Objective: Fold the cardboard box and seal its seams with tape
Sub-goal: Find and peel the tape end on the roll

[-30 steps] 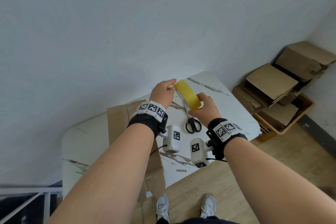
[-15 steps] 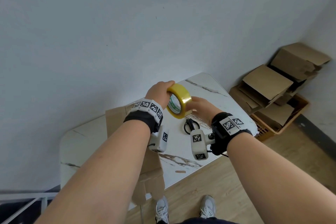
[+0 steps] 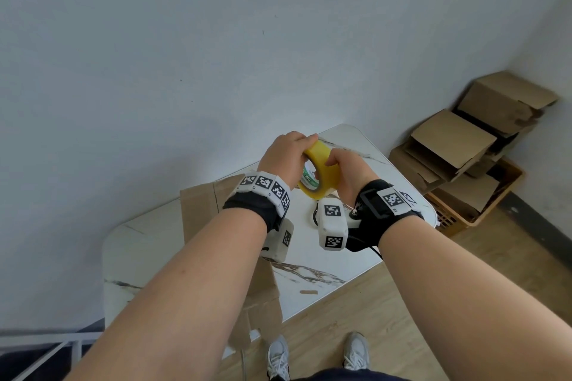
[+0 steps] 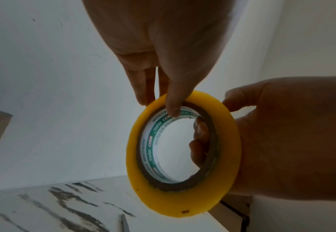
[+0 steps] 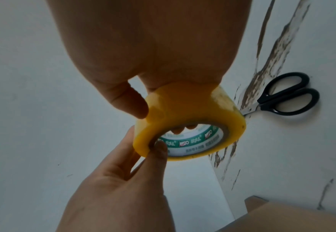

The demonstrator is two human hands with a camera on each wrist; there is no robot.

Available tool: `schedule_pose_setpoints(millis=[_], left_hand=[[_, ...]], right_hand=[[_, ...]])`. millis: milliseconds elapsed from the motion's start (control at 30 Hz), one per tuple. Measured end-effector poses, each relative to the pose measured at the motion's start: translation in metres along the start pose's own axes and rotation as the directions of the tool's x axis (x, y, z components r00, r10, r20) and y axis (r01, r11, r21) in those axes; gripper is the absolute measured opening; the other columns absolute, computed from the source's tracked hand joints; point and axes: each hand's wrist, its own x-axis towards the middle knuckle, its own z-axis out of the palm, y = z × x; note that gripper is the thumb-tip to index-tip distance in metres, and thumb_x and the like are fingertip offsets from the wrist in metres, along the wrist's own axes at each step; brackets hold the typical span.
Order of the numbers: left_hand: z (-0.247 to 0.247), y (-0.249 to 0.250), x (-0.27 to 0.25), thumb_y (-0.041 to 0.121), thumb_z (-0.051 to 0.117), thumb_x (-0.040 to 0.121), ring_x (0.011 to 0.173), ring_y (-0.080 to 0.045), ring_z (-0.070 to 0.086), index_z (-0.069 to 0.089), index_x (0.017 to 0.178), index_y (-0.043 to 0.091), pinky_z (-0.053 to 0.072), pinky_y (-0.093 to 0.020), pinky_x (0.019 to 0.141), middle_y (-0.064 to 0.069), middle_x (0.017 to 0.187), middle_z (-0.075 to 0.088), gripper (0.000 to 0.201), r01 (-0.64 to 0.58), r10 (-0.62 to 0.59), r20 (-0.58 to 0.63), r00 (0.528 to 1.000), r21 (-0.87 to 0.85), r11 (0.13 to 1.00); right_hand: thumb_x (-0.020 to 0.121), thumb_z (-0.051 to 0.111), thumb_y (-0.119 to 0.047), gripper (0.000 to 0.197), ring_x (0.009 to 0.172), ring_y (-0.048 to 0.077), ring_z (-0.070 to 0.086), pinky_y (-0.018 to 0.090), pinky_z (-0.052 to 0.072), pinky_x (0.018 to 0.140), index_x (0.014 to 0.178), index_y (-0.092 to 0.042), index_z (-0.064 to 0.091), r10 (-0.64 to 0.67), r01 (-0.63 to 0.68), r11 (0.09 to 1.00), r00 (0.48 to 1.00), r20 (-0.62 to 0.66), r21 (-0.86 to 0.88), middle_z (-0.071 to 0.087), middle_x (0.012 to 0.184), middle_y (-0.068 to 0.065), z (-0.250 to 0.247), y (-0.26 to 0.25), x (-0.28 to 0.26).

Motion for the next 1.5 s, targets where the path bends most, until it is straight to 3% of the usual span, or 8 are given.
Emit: schedule_pose_setpoints(millis=[133,267,667,867,1000,1267,1400,1500], left_hand=[[-0.001,0.002,0.0,0.006,0.044,0.096,0.125,-0.025,0.045,0.047,0.14,0.02,0.038,-0.033,0.103,-0.006,0.136,0.052,0.046,-0.008,0.008,-0.003,1.0,-0.006,1.0],[-0.001,0.003,0.002,0.006,0.044,0.096,0.124,-0.025,0.045,0.047,0.14,0.02,0.038,-0.034,0.103,-0.006,0.136,0.052,0.046,-0.006,0.006,0.001,1.0,-0.015,1.0],[0.001,0.002,0.008,0.006,0.042,0.097,0.125,-0.026,0.045,0.045,0.142,0.02,0.039,-0.035,0.104,-0.007,0.137,0.051,0.046,0.017,-0.017,0.02,1.0,0.002,1.0],[0.003,0.001,0.011,0.006,0.043,0.097,0.125,-0.026,0.046,0.047,0.141,0.019,0.04,-0.037,0.103,-0.006,0.137,0.052,0.046,0.026,-0.025,0.023,0.999,-0.023,0.999],[0.004,0.002,0.012,0.008,0.043,0.097,0.124,-0.026,0.047,0.046,0.141,0.02,0.041,-0.037,0.103,-0.006,0.136,0.053,0.045,0.032,-0.032,0.023,0.999,-0.002,0.999],[0.005,0.003,0.012,0.006,0.043,0.097,0.125,-0.025,0.046,0.046,0.141,0.019,0.04,-0.037,0.104,-0.007,0.137,0.051,0.046,0.025,-0.024,0.028,0.999,-0.014,1.0],[0.004,0.002,0.01,0.006,0.042,0.097,0.126,-0.025,0.046,0.046,0.141,0.019,0.039,-0.037,0.105,-0.006,0.138,0.051,0.046,0.029,-0.029,0.025,0.999,-0.016,0.999],[0.004,0.002,0.01,0.006,0.042,0.097,0.126,-0.025,0.046,0.046,0.141,0.019,0.039,-0.037,0.104,-0.006,0.138,0.051,0.046,0.036,-0.036,0.026,0.999,-0.019,0.999]], right_hand=[[0.035,0.057,-0.018,0.053,0.082,0.028,0.038,0.042,0.031,0.074,0.086,-0.013,0.044,0.009,-0.009,1.0,1.0,-0.012,-0.023,0.038,0.092,0.009,-0.007,0.012,0.018],[0.047,0.051,-0.013,0.031,0.074,0.027,0.039,0.037,0.034,0.071,0.077,-0.01,0.045,0.004,-0.004,1.0,1.0,-0.018,-0.02,0.041,0.084,0.009,-0.002,0.007,0.014],[0.073,0.046,-0.009,0.01,0.079,0.029,0.048,0.042,0.038,0.08,0.082,-0.006,0.049,-0.029,0.031,0.997,0.999,-0.026,0.065,0.056,0.078,0.011,0.004,0.002,-0.003],[0.048,0.044,-0.011,0.021,0.085,0.028,0.034,0.039,0.026,0.076,0.069,-0.013,0.038,-0.05,0.05,0.998,0.999,-0.005,0.043,0.037,0.089,0.011,0.006,0.002,0.002],[0.076,0.05,-0.013,0.007,0.078,0.029,0.051,0.04,0.041,0.082,0.082,-0.009,0.051,-0.041,0.043,0.997,0.999,-0.035,0.06,0.058,0.079,0.011,0.005,0.002,-0.001],[0.076,0.045,-0.004,0.006,0.081,0.029,0.05,0.04,0.039,0.08,0.079,-0.006,0.05,-0.039,0.042,0.998,0.997,-0.06,0.054,0.056,0.077,0.012,0.004,0.002,-0.003],[0.054,0.05,-0.012,0.026,0.084,0.028,0.045,0.039,0.035,0.077,0.079,-0.008,0.048,-0.023,0.026,0.999,0.998,-0.053,0.048,0.049,0.091,0.013,0.006,0.002,-0.002],[0.073,0.041,0.004,0.011,0.074,0.029,0.05,0.037,0.036,0.074,0.071,-0.006,0.046,-0.058,0.058,0.998,0.997,-0.048,-0.003,0.053,0.074,0.01,0.008,0.0,-0.006]])
